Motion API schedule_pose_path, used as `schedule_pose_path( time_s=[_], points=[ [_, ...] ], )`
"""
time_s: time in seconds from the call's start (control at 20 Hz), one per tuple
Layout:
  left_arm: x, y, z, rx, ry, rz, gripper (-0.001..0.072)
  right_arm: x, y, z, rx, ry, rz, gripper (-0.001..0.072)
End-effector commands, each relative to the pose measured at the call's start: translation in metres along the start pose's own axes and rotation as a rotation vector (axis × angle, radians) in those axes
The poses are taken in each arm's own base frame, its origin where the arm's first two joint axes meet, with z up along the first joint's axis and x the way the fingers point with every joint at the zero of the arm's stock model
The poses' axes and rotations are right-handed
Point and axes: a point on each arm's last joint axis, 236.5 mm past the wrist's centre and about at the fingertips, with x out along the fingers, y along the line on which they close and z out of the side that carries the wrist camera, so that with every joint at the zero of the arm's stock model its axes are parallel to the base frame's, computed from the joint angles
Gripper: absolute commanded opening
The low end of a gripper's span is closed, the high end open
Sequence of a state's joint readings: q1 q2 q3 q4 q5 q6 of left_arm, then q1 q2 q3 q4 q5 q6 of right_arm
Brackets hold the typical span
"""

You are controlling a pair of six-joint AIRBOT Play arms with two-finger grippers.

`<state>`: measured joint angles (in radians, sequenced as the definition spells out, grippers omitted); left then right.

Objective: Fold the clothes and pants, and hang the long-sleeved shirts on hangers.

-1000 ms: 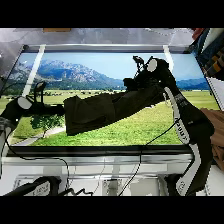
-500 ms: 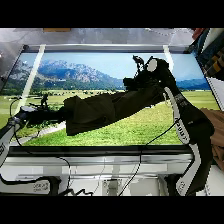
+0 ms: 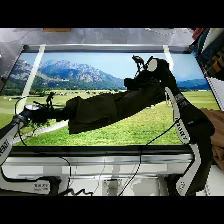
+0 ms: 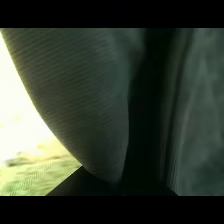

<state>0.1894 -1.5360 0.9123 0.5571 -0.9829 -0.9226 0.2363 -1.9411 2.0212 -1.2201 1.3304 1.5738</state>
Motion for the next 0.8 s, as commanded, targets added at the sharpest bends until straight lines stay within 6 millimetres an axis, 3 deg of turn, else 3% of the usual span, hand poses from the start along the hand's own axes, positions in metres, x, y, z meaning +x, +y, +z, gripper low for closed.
schedule_pose_path(
  time_s=[0.0,0.15,0.35,0.45,0.6,0.75],
  points=[
    [-0.028,-0.02,0.0,0.083,0.109,0.035,0.0024,-0.003,-0.011,-0.006,-0.036,0.027,-0.019,0.0023],
    [-0.087,-0.036,0.016,0.229,0.163,0.189,0.0024,-0.006,-0.02,-0.006,-0.02,0.032,-0.023,0.0023],
    [-0.184,-0.068,0.05,0.372,0.059,0.434,0.0022,-0.006,-0.021,-0.006,-0.017,0.031,-0.022,0.0023],
    [-0.221,-0.065,0.059,0.347,0.0,0.574,0.0021,-0.006,-0.017,-0.006,-0.015,0.031,-0.009,0.0023],
    [-0.253,-0.037,0.042,0.261,0.073,0.783,0.002,-0.006,-0.013,-0.006,-0.012,0.031,0.008,0.0023],
    [-0.253,-0.035,0.034,0.268,0.122,0.833,0.0021,-0.006,-0.013,-0.006,-0.013,0.028,0.007,0.0023]
  ],
)
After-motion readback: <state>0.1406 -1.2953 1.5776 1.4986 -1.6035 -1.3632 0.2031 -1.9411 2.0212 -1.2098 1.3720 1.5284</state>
